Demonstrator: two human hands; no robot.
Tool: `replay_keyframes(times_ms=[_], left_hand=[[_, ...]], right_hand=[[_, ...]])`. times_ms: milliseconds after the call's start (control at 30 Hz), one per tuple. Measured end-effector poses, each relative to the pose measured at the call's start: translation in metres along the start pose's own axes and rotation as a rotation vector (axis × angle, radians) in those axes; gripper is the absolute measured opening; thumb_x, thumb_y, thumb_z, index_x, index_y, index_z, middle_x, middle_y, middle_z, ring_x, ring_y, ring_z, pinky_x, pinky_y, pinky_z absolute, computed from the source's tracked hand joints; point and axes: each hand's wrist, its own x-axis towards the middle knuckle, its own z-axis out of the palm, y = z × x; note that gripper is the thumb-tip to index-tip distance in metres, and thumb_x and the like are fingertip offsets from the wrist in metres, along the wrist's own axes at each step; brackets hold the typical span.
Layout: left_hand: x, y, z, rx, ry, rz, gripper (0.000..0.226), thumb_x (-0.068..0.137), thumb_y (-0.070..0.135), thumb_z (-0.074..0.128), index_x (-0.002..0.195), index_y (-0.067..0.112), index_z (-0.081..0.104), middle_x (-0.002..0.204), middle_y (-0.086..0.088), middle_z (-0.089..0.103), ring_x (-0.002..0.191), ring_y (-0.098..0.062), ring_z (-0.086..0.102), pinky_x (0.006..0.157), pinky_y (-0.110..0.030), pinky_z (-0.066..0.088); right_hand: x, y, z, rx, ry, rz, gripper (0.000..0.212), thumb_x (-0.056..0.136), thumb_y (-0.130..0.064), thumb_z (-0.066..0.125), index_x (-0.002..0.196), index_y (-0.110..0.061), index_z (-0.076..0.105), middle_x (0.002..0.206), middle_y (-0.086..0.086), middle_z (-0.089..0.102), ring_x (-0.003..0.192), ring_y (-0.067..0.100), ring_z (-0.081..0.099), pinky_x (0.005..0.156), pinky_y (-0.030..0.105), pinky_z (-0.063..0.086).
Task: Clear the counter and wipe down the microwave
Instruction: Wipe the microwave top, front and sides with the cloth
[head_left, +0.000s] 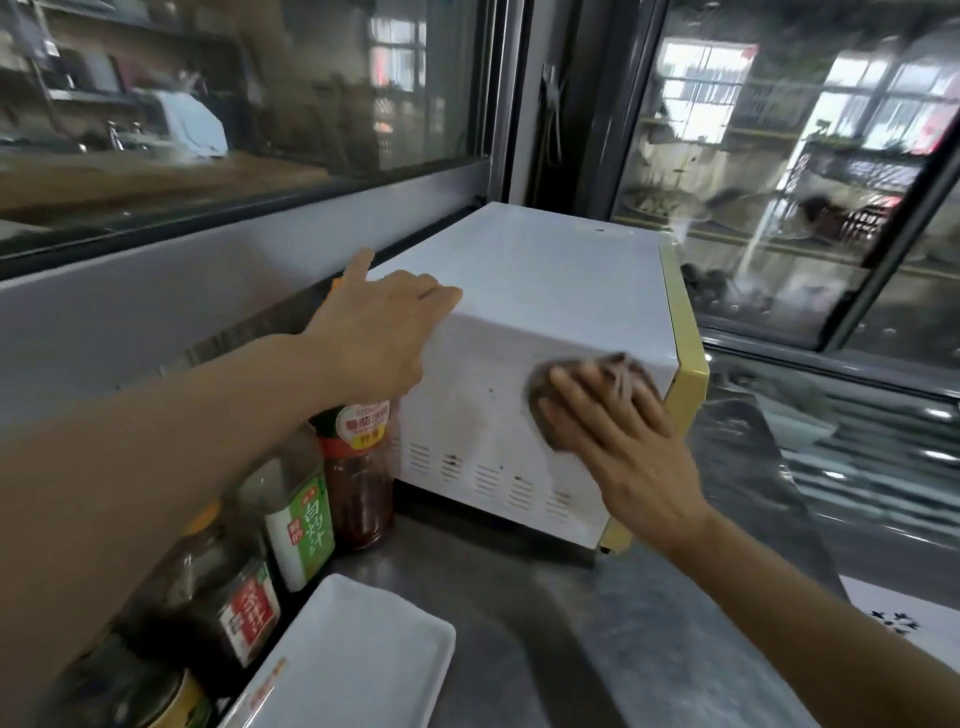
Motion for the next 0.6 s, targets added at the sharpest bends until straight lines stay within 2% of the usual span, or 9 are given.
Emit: replay_keyframes(times_ms=[33,100,167,233,300,400,467,600], left_hand=[[0.0,-0.005,-0.001,0.009,0.016,0.001,0.062,0.085,0.029,0.054,0.141,0.023,0.028,0.141,0.002,0.039,0.132,-0.017,0.034,0.113,-0.053,0.007],[-0.001,-0.013,0.001,0.01,0.036,-0.013,0.058,0.083,0.034,0.055,0.137,0.025,0.037,0.14,0.001,0.042,0.132,-0.017,0.034,0.112,-0.054,0.008],[-0.002,-0.018,0.004,-0.01,0.029,-0.014,0.062,0.082,0.037,0.056,0.139,0.027,0.035,0.14,0.002,0.044,0.133,-0.017,0.034,0.112,-0.055,0.008],[-0.003,-0.021,0.008,-0.041,0.036,-0.004,0.064,0.082,0.038,0.056,0.141,0.029,0.033,0.138,0.002,0.045,0.13,-0.017,0.038,0.111,-0.053,0.014],[-0.004,-0.024,0.009,-0.082,0.034,0.003,0.065,0.082,0.039,0.056,0.141,0.03,0.032,0.138,0.002,0.044,0.127,-0.017,0.041,0.108,-0.048,0.023],[-0.003,-0.029,0.007,-0.137,0.015,0.015,0.069,0.08,0.043,0.06,0.142,0.032,0.032,0.136,0.004,0.045,0.124,-0.016,0.044,0.104,-0.043,0.031],[-0.002,-0.032,0.003,-0.169,0.017,0.018,0.07,0.077,0.044,0.064,0.141,0.033,0.035,0.133,0.005,0.047,0.121,-0.016,0.046,0.101,-0.041,0.036],[0.004,-0.039,-0.002,-0.231,-0.001,0.015,0.071,0.072,0.045,0.072,0.135,0.032,0.043,0.129,0.005,0.052,0.116,-0.017,0.05,0.097,-0.041,0.043]], right_hand=[[0.021,0.004,-0.004,0.014,0.046,0.066,0.052,0.095,-0.008,0.023,0.146,-0.017,0.03,0.154,0.007,0.028,0.145,0.027,0.015,0.116,0.048,0.017],[0.051,0.003,-0.009,0.01,0.071,0.163,0.054,0.092,-0.011,0.036,0.146,-0.016,0.031,0.153,0.011,0.03,0.143,0.032,0.022,0.113,0.052,0.021],[0.056,-0.009,-0.001,-0.026,0.043,0.146,0.06,0.089,-0.013,0.04,0.148,-0.017,0.027,0.154,0.01,0.027,0.143,0.031,0.019,0.114,0.053,0.019],[0.038,-0.029,0.013,-0.071,-0.059,-0.02,0.063,0.087,-0.015,0.034,0.149,-0.017,0.024,0.155,0.006,0.024,0.144,0.027,0.015,0.116,0.049,0.009],[0.017,-0.042,0.022,-0.117,-0.207,-0.242,0.062,0.085,-0.018,0.03,0.147,-0.016,0.028,0.154,0.005,0.028,0.143,0.027,0.021,0.115,0.046,0.004],[0.008,-0.04,0.017,-0.157,-0.303,-0.371,0.062,0.083,-0.021,0.034,0.145,-0.019,0.033,0.151,0.004,0.034,0.139,0.025,0.031,0.117,0.046,0.015],[0.023,-0.031,0.008,-0.133,-0.227,-0.308,0.061,0.083,-0.02,0.035,0.143,-0.017,0.037,0.149,0.005,0.038,0.137,0.025,0.036,0.114,0.045,0.023],[0.072,-0.022,-0.001,-0.029,-0.022,0.042,0.063,0.084,-0.015,0.033,0.146,-0.013,0.031,0.154,0.009,0.028,0.143,0.029,0.02,0.114,0.047,0.015]])
